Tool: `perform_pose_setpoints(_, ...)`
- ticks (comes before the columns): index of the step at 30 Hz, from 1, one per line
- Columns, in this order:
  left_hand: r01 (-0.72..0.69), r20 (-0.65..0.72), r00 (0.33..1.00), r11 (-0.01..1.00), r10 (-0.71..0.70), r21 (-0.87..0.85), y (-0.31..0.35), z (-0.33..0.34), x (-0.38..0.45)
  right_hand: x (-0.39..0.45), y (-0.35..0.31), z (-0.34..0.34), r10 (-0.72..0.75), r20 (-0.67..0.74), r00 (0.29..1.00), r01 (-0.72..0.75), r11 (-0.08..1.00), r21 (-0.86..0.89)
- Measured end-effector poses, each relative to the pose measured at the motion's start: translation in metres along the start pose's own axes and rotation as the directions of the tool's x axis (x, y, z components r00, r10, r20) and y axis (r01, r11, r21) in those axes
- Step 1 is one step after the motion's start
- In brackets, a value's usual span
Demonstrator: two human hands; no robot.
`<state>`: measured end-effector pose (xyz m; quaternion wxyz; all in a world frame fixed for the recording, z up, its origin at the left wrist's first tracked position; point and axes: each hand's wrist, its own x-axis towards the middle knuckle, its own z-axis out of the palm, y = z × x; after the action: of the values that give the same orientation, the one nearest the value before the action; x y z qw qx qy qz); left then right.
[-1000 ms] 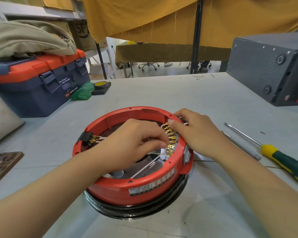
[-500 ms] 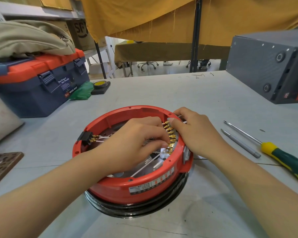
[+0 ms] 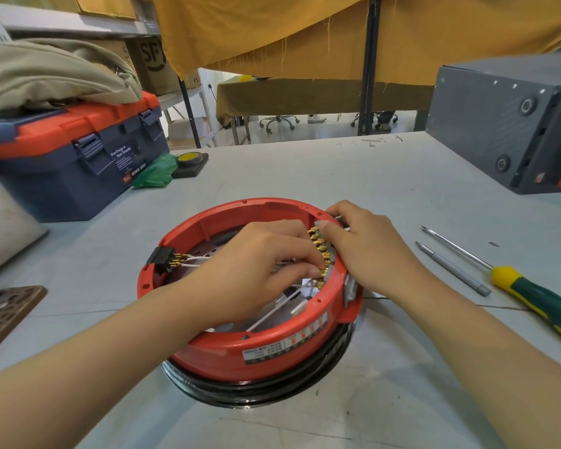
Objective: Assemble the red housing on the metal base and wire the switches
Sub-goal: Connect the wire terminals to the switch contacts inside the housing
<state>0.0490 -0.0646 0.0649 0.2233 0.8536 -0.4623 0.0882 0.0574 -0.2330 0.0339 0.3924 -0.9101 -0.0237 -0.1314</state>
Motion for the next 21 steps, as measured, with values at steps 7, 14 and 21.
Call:
perform_pose_setpoints(7,0.059,-0.013,0.998,0.996,-0.06,-0.061,0.001,-0.002,0.0,0.002,0.004,-0.003,0.006,0.03,1.0,-0.007,0.999,0.043)
perform_pose_setpoints(14,0.163,-0.157,0.974,0.987,-0.161,0.004,-0.003,-0.002,0.001,0.003,0.006,-0.004,0.045,0.023,0.999,-0.046,0.997,0.068)
perform_pose_setpoints(21,0.345,-0.122,0.934,0.936,-0.336,0.064,-0.012,-0.021,-0.009,0.007,0.001,-0.009,0.138,0.107,0.985,-0.134,0.99,-0.038)
